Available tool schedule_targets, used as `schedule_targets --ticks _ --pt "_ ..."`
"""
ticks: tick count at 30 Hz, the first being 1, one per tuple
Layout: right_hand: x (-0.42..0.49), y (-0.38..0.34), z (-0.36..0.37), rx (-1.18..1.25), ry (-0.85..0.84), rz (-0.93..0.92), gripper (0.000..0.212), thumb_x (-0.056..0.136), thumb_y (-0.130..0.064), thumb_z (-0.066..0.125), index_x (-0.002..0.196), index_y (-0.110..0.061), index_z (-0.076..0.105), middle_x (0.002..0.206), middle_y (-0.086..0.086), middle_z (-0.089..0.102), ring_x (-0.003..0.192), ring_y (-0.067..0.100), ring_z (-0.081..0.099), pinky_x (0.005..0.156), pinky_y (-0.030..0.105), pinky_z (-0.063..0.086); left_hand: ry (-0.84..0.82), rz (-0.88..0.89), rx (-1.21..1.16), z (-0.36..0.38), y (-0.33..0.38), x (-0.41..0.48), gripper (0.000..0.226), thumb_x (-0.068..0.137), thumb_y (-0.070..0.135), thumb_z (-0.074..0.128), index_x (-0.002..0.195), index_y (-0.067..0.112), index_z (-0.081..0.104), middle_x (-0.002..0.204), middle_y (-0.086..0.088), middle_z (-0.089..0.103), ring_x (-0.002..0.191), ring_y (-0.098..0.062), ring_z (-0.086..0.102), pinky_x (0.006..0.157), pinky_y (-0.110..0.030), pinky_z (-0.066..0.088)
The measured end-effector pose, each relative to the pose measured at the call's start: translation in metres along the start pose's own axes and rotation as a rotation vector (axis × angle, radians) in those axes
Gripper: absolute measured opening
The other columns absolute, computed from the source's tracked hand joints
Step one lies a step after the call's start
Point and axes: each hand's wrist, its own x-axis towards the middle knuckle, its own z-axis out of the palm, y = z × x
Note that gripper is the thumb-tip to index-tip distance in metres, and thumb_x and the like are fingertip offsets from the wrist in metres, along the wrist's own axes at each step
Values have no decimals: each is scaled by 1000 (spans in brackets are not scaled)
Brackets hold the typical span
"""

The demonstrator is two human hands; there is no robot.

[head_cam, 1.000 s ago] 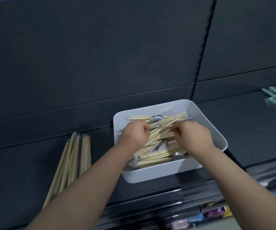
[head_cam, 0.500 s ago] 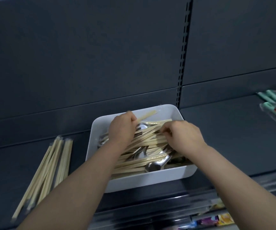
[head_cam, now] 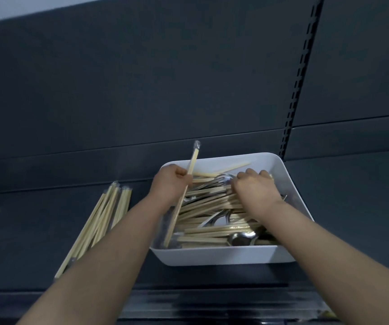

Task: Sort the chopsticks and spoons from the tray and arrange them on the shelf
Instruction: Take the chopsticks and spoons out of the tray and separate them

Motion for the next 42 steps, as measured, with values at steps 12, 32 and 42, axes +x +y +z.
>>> schedule_targets --ticks 12,32,42 --pt "-31 26 -30 656 44 428 43 89 -2 43 130 -17 44 110 9 61 87 29 52 66 32 36 -162 125 186 36 11 -10 10 84 23 71 88 17 63 80 1 65 76 -20 60 71 -30 48" --pt "-25 -19 -54 913 486 397 38 93 -1 42 125 -20 45 103 -1 57 85 20 54 68 33 42 -347 250 83 -7 38 -24 14 95 18 57 85 14 67 86 -7 71 73 -18 60 73 -35 51" --pt "11 -153 -64 991 114 210 42 89 -1 45 128 -17 46 108 6 61 100 28 62 85 42 51 73 -214 -425 -120 -55 -11 20 99 16 48 107 0 59 75 -5 72 63 -19 64 60 -28 51"
